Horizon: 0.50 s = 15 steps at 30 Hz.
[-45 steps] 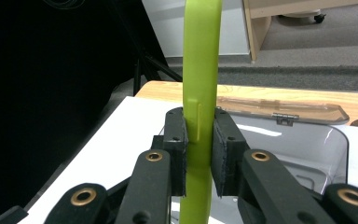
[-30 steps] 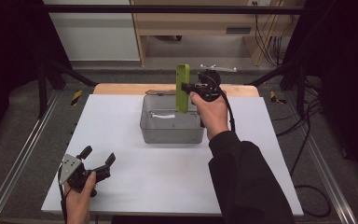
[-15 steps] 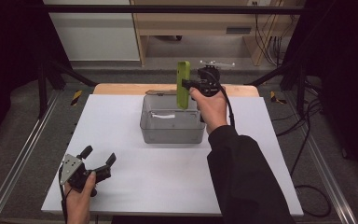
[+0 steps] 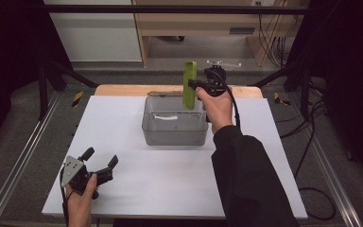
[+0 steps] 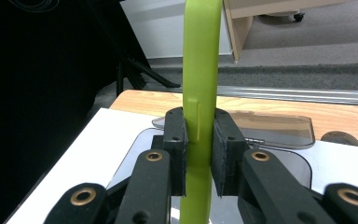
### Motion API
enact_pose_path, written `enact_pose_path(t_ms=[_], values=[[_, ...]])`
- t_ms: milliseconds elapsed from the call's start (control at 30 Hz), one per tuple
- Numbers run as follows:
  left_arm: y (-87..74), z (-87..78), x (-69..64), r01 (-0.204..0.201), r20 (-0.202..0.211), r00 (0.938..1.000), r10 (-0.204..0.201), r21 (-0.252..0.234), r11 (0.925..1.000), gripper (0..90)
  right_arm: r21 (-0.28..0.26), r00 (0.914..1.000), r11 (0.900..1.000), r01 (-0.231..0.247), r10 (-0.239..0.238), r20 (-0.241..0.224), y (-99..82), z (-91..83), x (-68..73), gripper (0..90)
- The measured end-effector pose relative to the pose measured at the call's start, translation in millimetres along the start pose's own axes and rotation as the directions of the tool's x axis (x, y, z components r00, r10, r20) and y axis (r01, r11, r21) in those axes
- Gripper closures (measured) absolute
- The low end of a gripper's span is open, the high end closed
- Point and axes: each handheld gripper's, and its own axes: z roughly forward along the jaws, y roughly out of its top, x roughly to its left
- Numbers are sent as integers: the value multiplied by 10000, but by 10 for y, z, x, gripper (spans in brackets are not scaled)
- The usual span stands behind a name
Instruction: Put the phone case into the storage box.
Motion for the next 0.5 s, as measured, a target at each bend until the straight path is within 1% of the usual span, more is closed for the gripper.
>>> enact_pose_path(t_ms=[500], values=[[0,7,-15,-15,107,9999,15,7,10000,15,2,9997,10000,12,-12,233,3,30,-87,781]])
